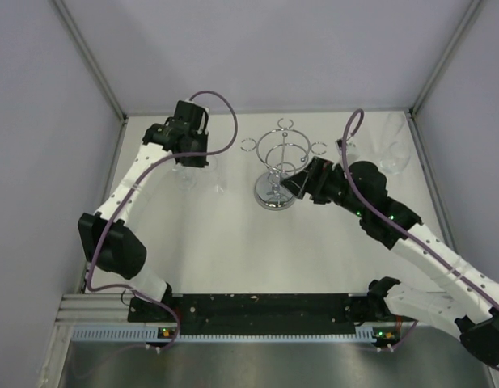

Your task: Take the wine glass off the wine glass rack

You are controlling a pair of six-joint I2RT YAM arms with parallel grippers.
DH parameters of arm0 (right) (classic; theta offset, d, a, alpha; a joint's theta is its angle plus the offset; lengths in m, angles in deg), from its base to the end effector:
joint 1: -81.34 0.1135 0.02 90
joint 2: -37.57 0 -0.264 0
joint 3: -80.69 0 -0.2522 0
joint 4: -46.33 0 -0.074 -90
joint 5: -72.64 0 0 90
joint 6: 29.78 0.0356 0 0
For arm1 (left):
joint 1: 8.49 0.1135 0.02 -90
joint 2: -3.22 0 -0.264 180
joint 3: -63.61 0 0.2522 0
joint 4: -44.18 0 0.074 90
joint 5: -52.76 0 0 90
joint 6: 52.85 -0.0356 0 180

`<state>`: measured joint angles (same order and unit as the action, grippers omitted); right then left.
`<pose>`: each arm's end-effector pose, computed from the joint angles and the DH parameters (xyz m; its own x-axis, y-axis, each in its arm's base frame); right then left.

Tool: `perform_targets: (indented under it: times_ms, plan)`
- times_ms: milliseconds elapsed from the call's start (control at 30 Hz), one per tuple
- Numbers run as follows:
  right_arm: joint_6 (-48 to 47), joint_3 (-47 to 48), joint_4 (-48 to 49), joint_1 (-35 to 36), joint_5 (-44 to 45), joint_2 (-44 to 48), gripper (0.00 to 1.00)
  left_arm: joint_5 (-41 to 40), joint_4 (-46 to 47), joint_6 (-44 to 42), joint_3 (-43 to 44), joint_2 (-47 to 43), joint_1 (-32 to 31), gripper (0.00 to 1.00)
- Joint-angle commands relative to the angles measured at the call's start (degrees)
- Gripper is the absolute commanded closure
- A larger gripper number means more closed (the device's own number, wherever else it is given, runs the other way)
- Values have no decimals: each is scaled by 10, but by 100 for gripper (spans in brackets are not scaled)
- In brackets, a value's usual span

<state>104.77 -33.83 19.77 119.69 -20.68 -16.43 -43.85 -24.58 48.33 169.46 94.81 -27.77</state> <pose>0.1695 0.1367 0.3488 -0.6107 0.4099 -0.6775 -0.3295 0.6465 0.6881 0.3178 -0.1068 0.3505 -0.8052 0.0776 -0.5879 0.1109 0.9936 -0.0207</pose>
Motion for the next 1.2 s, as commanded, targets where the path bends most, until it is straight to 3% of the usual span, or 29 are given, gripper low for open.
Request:
perform_targets:
  times_ms: [0,500,633,867,900,967,1000,1167]
  plan:
    - [6,-1,44,-16,-37,-2,15,1,-23,-8,48,24,2,83]
    - [6,-12,58,-29,-61,-15,14,-5,-58,-11,104,80,2,79]
    - [5,-9,62,-30,-64,-20,14,-9,-58,-12,106,74,2,72]
    - [8,-8,66,-30,-68,-27,13,-10,-56,-16,108,56,3,50]
    - [9,-8,66,-30,-69,-25,13,-10,-56,-15,108,54,3,38]
    - [6,-7,66,-30,-65,-25,13,-11,-56,-14,111,51,3,27]
    - [4,-7,65,-30,-62,-24,13,-11,-56,-13,114,49,3,2]
    - [-10,7,50,-30,-45,-23,12,-18,-56,-12,130,32,2,2]
